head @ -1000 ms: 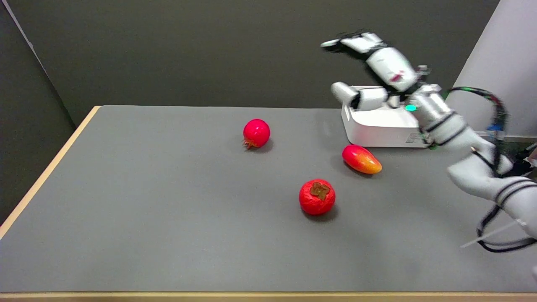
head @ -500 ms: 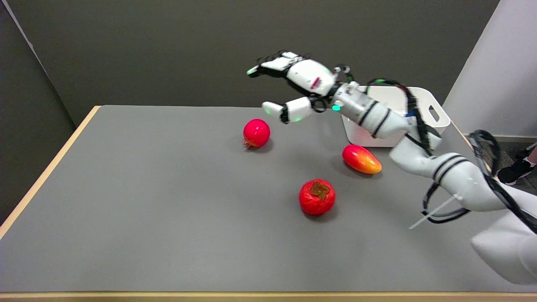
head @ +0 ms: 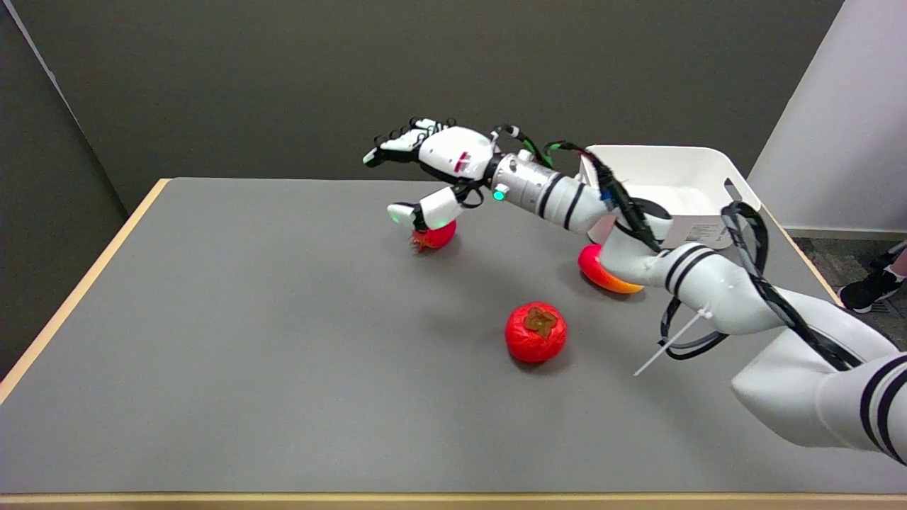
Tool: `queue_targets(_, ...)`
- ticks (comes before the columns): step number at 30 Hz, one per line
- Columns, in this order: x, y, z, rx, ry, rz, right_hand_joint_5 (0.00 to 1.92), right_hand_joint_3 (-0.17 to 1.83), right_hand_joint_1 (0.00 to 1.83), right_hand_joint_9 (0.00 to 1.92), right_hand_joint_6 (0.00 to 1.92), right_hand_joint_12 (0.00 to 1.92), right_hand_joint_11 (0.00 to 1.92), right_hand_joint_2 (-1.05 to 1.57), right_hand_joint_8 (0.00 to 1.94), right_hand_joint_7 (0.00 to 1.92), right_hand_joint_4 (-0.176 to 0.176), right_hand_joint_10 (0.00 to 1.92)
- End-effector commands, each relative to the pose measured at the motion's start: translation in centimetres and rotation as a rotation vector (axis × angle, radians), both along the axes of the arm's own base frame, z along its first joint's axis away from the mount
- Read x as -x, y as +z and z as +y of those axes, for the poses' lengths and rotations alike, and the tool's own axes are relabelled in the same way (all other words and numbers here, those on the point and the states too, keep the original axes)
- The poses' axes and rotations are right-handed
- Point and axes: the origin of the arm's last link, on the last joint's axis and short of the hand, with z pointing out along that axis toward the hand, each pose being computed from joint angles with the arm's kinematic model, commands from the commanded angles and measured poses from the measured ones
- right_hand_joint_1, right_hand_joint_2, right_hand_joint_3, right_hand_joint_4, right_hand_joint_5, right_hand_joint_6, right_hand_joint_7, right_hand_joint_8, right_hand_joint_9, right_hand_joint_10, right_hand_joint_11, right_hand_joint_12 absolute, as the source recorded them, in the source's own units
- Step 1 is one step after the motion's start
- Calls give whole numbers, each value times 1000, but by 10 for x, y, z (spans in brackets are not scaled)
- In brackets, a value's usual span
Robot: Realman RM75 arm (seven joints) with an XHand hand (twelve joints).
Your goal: Pick up the pomegranate.
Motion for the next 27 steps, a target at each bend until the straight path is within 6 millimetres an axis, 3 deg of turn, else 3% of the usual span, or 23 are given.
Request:
queue_targets(1, 38, -22, -25, 98, -135, 131, 247, 883, 336, 261, 488, 1143, 59, 660, 358, 345, 113, 677)
queue_targets(12, 64, -1, -27, 196, -218, 146, 241, 884, 331, 252, 480, 1143, 60, 654, 350, 333, 114, 664)
queue_targets(19, 80, 1, -24, 215, -262, 151, 238, 887, 350, 251, 475, 1143, 61, 651, 347, 329, 113, 661)
queue_targets(27, 82, -2, -24, 211, -264, 153, 233, 889, 354, 250, 469, 1143, 61, 649, 345, 327, 113, 658)
